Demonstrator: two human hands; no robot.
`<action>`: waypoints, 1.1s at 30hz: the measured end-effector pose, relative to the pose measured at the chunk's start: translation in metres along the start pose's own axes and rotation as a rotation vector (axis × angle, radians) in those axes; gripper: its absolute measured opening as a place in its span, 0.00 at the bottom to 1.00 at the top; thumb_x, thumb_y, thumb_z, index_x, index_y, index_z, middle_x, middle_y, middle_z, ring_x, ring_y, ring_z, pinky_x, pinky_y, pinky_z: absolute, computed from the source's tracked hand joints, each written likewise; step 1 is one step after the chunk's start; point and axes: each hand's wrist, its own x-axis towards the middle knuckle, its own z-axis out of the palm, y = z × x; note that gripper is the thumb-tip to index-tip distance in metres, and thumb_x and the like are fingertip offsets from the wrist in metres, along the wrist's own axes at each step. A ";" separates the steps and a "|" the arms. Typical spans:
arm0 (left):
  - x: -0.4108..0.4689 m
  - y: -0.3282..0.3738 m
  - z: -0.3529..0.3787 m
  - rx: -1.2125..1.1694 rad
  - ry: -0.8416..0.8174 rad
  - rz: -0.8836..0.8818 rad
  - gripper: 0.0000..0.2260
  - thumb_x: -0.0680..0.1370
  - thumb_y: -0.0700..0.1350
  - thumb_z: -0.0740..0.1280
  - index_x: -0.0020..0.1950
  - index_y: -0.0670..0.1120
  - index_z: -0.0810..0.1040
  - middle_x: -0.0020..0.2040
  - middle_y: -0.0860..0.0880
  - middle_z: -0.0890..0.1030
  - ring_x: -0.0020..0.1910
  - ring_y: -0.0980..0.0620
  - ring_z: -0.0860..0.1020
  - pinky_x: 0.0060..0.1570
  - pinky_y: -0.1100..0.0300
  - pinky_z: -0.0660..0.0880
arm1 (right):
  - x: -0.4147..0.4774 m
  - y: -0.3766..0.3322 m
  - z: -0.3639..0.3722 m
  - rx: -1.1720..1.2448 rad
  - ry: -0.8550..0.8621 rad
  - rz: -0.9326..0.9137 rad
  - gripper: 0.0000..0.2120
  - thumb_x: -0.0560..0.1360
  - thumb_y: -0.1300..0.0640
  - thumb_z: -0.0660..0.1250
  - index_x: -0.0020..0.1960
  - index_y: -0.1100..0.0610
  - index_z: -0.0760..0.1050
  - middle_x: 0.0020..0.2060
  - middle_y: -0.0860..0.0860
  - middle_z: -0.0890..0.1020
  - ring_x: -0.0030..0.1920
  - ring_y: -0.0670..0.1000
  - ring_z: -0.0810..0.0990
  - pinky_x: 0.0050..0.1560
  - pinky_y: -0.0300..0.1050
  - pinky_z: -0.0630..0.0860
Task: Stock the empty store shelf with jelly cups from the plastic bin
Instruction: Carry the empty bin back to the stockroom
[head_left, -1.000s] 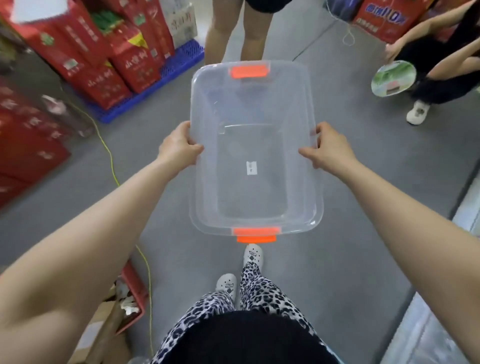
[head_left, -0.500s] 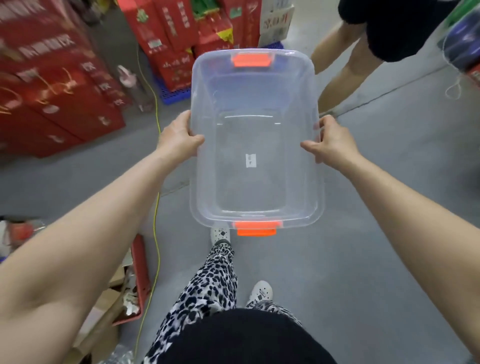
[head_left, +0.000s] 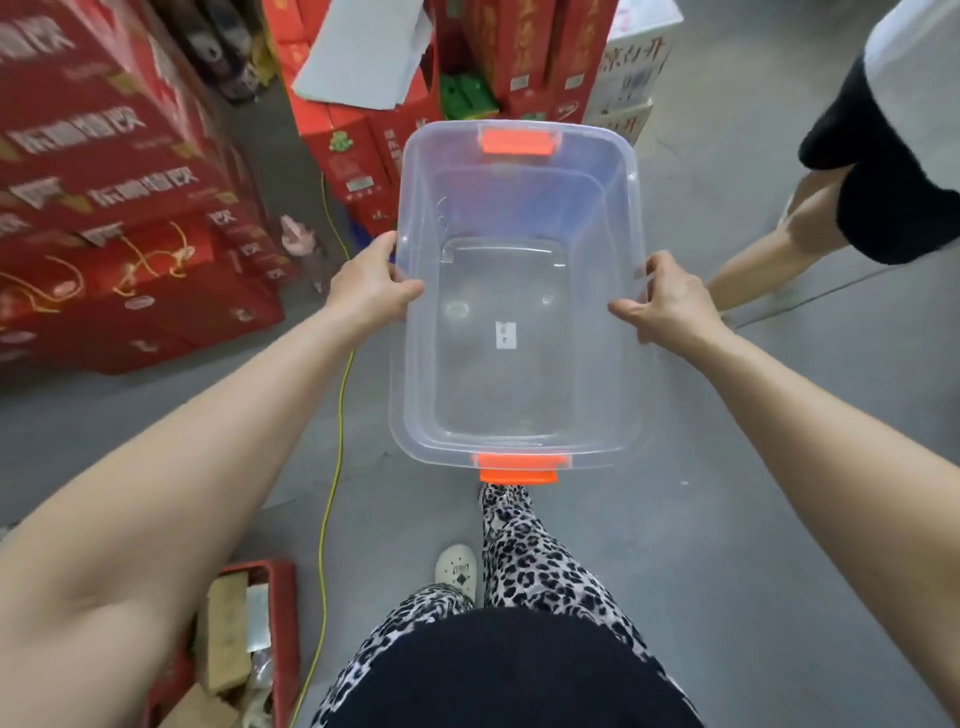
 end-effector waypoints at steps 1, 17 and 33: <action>0.020 0.009 -0.001 -0.010 -0.002 0.003 0.14 0.72 0.45 0.67 0.57 0.52 0.73 0.35 0.54 0.80 0.40 0.49 0.82 0.52 0.48 0.76 | 0.021 -0.002 -0.007 0.003 -0.007 0.003 0.22 0.73 0.49 0.69 0.60 0.57 0.66 0.47 0.58 0.83 0.53 0.60 0.79 0.57 0.56 0.75; 0.342 0.195 0.043 0.010 -0.170 0.128 0.19 0.74 0.47 0.70 0.64 0.50 0.73 0.45 0.48 0.82 0.48 0.44 0.81 0.53 0.48 0.76 | 0.323 0.033 -0.159 -0.059 0.036 0.175 0.18 0.72 0.50 0.68 0.56 0.56 0.66 0.36 0.55 0.83 0.47 0.56 0.80 0.44 0.49 0.73; 0.620 0.419 0.133 -0.055 -0.230 0.165 0.19 0.75 0.48 0.70 0.64 0.50 0.72 0.40 0.53 0.80 0.43 0.53 0.81 0.47 0.56 0.74 | 0.644 0.121 -0.347 -0.208 0.093 0.209 0.17 0.70 0.48 0.68 0.52 0.52 0.65 0.47 0.59 0.80 0.48 0.61 0.78 0.42 0.48 0.69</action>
